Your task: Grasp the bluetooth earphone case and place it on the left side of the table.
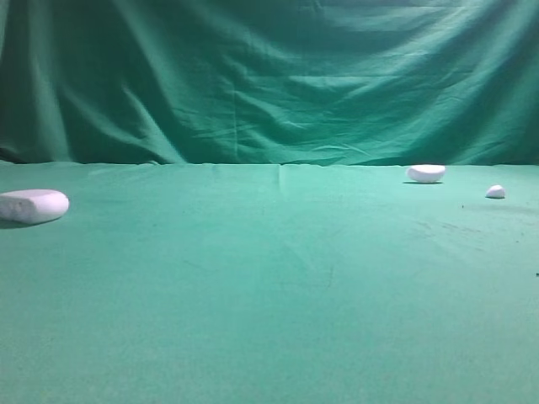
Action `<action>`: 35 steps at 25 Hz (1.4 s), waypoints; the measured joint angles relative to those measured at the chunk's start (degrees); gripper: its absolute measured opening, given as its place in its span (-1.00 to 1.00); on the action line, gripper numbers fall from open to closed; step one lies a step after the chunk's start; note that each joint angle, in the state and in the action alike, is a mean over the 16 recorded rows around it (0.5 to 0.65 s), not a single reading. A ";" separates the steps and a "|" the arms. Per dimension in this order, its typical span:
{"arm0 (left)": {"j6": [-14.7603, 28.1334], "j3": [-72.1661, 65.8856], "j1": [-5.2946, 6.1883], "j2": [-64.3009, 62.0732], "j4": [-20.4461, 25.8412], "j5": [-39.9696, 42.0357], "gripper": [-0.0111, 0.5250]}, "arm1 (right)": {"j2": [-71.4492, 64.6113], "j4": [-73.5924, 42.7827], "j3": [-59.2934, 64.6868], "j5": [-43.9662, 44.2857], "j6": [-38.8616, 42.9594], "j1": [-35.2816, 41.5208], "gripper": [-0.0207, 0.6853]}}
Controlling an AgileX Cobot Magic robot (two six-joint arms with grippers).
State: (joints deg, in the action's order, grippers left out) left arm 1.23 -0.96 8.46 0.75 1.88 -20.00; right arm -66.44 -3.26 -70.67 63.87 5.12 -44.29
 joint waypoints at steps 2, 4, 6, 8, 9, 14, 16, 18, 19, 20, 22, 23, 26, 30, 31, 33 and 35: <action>0.00 0.00 0.00 0.00 0.00 0.00 -0.96 | 4.24 -0.36 4.48 -1.86 -0.04 0.00 -0.94; 0.00 0.00 0.00 0.00 0.00 0.00 -0.96 | 8.51 -0.84 8.87 -4.07 -0.17 0.08 -0.94; 0.00 0.00 0.00 0.00 0.00 0.00 -0.96 | 12.86 -1.34 13.30 -6.81 -0.30 0.47 -0.94; 0.00 0.00 0.00 0.00 0.00 0.00 -0.96 | 17.36 -1.85 18.06 -10.50 -0.43 1.41 -0.94; 0.00 0.00 0.00 0.00 0.00 0.00 -0.96 | 19.68 -2.10 20.62 -12.76 -0.46 2.15 -0.94; 0.00 0.00 0.00 0.00 0.00 0.00 -0.96 | 31.99 -3.29 35.15 -27.34 -0.52 8.40 -0.94; 0.00 0.00 0.00 0.00 0.00 0.00 -0.96 | 37.08 -3.61 41.41 -33.63 -0.50 11.86 -0.94; 0.00 0.00 0.00 0.00 0.00 0.00 -0.96 | 42.09 -3.75 47.60 -39.48 -0.46 15.65 -0.94; 0.00 0.00 0.00 0.00 0.00 0.00 -0.96 | 44.52 -3.77 50.56 -42.16 -0.43 17.63 -0.94; 0.00 0.00 0.00 0.00 0.00 0.00 -0.96 | 46.86 -3.78 53.41 -44.61 -0.40 19.61 -0.94; 0.00 0.00 0.00 0.00 0.00 0.00 -0.96 | 51.28 -3.78 58.57 -48.62 -0.33 23.46 -0.94; 0.00 0.00 0.00 0.00 0.00 0.00 -0.96 | 53.33 -3.78 60.84 -50.12 -0.30 25.27 -0.94; 0.00 0.00 0.00 0.00 0.00 0.00 -0.96 | 58.56 -3.78 66.43 -52.36 -0.20 29.96 -0.94; 0.00 0.00 0.00 0.00 0.00 0.00 -0.96 | 63.51 -3.78 70.73 -50.84 -0.08 34.18 -0.94; 0.00 0.00 0.00 0.00 0.00 0.00 -0.96 | 64.38 -3.77 71.30 -49.96 -0.06 34.89 -0.94; 0.00 0.00 0.00 0.00 0.00 0.00 -0.96 | 65.71 -3.75 71.95 -48.08 -0.04 36.04 -0.94; 0.00 0.00 0.00 0.00 0.00 0.00 -0.96 | 66.53 -3.73 72.16 -46.11 -0.03 36.91 -0.94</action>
State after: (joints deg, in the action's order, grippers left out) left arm 1.23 -0.96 8.46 0.75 1.88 -20.00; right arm 0.09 -6.99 1.49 17.76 5.09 -7.39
